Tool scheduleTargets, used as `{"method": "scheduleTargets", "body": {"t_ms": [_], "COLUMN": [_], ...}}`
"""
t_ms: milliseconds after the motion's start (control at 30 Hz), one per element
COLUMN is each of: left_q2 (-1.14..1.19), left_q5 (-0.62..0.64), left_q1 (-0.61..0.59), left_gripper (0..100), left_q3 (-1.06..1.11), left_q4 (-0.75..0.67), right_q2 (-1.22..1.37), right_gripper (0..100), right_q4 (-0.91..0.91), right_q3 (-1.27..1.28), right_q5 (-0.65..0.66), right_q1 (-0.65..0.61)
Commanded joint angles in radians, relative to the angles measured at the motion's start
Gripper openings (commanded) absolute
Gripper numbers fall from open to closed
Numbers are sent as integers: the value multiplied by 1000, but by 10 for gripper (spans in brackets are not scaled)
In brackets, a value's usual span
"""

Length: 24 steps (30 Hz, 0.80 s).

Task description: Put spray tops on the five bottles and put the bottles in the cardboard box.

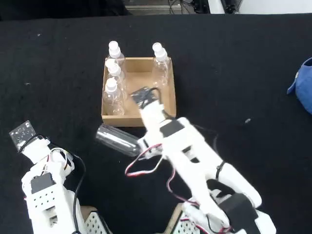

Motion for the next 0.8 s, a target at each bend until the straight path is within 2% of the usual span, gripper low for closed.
{"method": "scheduleTargets", "body": {"t_ms": [0, 133, 200, 333, 400, 567, 667, 767], "left_q2": [-14, -15, -15, -15, -14, -5, -5, -5], "left_q5": [-5, -41, -157, -477, -554, -559, -555, -555], "left_q1": [-5, -7, -16, -7, -7, -13, -15, -27], "left_gripper": [30, 30, 30, 30, 30, 30, 30, 30], "left_q3": [-10, -19, -39, -114, -156, -275, -318, -321], "left_q4": [-18, -21, -37, -40, -15, 114, 196, 219], "right_q2": [-102, -194, -232, -265, -265, -265, -265, -263], "right_gripper": [50, 53, 54, 54, 79, 223, 226, 226], "right_q4": [9, 8, 8, 0, -6, -41, -43, -43], "right_q3": [-16, -5, 5, 13, 10, 10, -10, -21], "right_q5": [9, 9, 9, 11, 11, 11, 9, 9], "right_q1": [-83, -143, -146, -132, -135, -152, -190, -245]}}
